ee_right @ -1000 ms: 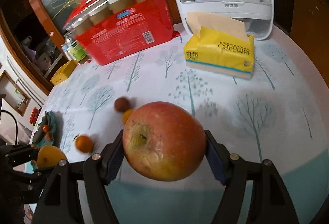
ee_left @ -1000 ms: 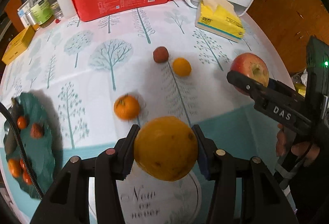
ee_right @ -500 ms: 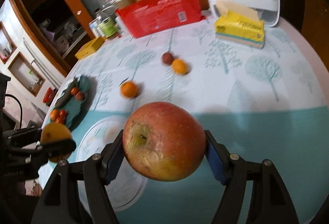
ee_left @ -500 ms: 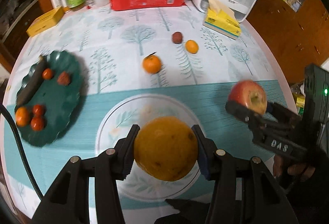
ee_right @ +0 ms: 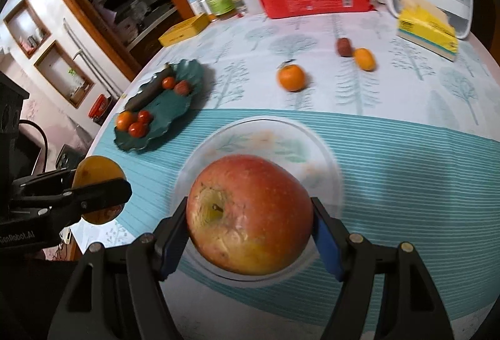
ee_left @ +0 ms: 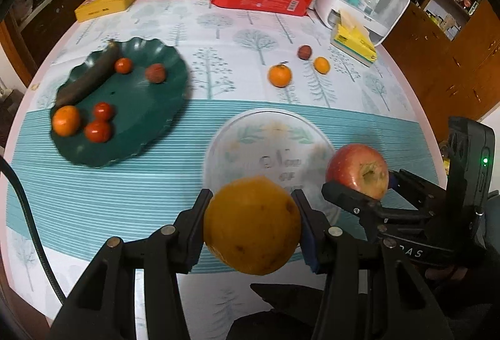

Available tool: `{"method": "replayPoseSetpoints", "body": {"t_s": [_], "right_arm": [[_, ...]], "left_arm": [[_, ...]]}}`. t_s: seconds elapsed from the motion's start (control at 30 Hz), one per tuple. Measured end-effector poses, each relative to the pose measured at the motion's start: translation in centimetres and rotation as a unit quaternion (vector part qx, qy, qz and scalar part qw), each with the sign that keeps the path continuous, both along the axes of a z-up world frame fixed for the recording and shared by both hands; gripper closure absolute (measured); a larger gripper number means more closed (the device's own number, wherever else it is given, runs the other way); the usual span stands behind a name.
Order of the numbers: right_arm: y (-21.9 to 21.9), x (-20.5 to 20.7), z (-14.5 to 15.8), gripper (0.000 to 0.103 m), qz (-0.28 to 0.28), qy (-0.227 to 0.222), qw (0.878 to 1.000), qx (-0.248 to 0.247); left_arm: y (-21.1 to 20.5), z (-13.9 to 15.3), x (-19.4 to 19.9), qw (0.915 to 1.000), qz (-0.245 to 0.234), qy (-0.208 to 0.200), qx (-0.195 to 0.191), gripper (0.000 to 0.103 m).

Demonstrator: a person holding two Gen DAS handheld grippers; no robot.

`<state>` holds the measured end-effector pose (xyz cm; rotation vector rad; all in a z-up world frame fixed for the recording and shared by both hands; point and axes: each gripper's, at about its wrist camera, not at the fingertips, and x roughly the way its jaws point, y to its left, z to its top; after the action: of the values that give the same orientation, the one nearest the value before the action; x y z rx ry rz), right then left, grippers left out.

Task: Organize fruits
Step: 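Carry the apple and yellow orange to the green plate and open both tools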

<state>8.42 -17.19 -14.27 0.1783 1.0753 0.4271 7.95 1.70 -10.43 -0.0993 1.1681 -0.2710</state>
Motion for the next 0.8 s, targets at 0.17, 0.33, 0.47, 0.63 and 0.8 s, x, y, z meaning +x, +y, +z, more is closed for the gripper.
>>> {"method": "replayPoseSetpoints", "body": {"t_s": [0.17,0.33,0.47,0.63,0.8], "right_arm": [[4.0,0.1,0.5,0.031,0.008,-0.007,1.000,0.001],[7.8,0.4,0.6,0.031,0.009,-0.010,1.000,0.006],[10.8,0.8,0.3,0.031,0.008,-0.011,1.000,0.012],[13.8,1.7,0.0,0.031,-0.002,-0.012,1.000,0.016],[16.6,3.1,-0.4,0.031,-0.017,-0.016,1.000,0.021]], "left_arm": [[4.3,0.4,0.3,1.0000,0.007,-0.005,0.004,0.053],[8.4,0.4,0.9,0.9998,0.013,-0.005,0.011,0.053],[11.7,0.0,1.6,0.9997,0.016,-0.004,0.018,0.053],[15.6,-0.7,2.9,0.9994,0.012,-0.003,0.031,0.053],[18.4,-1.7,4.8,0.9992,0.001,-0.001,0.039,0.053]]}}
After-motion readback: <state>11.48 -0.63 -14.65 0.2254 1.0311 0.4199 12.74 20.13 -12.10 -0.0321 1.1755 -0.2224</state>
